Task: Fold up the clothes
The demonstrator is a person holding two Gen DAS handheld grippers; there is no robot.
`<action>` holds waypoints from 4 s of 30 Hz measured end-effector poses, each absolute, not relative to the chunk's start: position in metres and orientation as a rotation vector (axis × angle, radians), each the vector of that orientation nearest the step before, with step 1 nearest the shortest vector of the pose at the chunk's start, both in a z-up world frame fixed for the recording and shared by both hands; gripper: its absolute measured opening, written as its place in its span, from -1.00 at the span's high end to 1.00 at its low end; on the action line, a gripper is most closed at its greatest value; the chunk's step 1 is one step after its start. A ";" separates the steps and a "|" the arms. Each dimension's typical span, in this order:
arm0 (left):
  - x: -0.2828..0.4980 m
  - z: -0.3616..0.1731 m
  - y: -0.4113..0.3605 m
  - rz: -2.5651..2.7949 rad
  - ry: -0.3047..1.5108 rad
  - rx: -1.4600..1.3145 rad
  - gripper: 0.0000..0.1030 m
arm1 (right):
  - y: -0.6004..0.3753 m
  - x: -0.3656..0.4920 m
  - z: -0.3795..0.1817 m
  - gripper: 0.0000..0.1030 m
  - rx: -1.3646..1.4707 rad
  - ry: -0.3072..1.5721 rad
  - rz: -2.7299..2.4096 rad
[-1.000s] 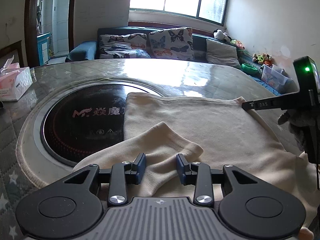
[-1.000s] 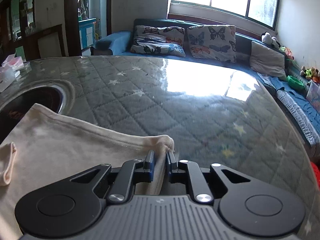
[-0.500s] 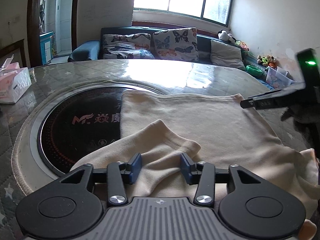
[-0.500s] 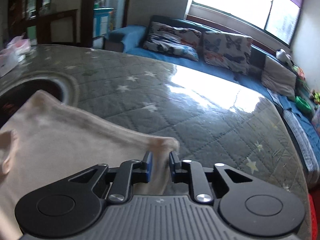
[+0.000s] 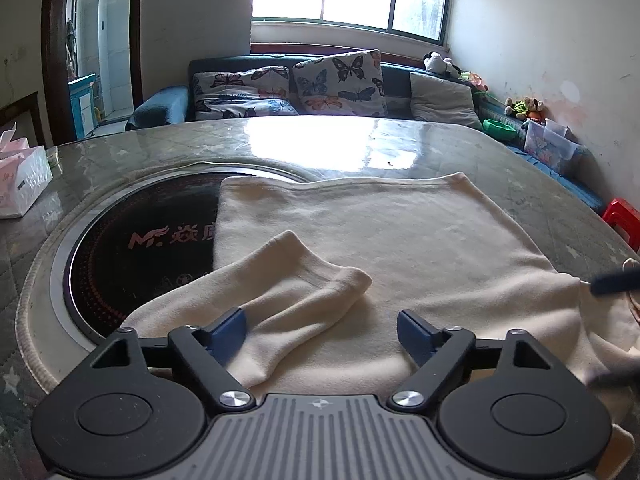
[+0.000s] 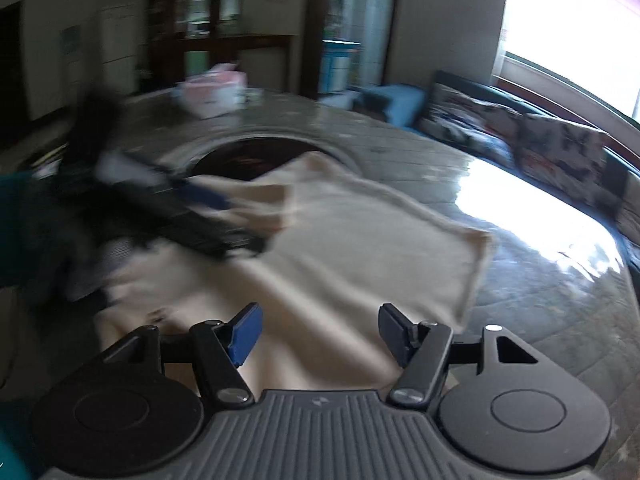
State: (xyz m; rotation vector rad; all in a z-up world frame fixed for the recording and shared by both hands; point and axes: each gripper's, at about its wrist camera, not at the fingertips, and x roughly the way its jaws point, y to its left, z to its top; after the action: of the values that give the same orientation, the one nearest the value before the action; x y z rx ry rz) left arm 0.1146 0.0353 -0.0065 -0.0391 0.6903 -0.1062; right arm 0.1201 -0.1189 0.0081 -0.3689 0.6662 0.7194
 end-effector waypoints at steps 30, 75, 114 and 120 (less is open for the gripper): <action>0.096 0.008 0.027 -0.061 0.653 0.012 -0.81 | -0.091 0.050 -0.024 0.65 -0.522 0.637 0.922; 0.032 -0.016 0.015 -0.119 0.656 0.047 -0.94 | -0.320 0.114 -0.046 -0.43 -0.054 0.593 -0.182; 0.032 -0.007 -0.035 -0.266 0.650 0.111 -0.95 | -0.240 0.091 -0.053 -1.00 -0.169 0.660 0.251; 0.030 -0.007 -0.030 -0.258 0.656 0.108 -0.95 | -0.233 0.094 -0.038 -1.00 -0.198 0.624 0.271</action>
State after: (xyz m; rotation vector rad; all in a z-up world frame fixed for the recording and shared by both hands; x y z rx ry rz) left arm 0.0304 -0.0298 -0.0075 0.1078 0.6561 -0.2578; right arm 0.0940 -0.2329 -0.0378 -0.1976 0.6238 0.2710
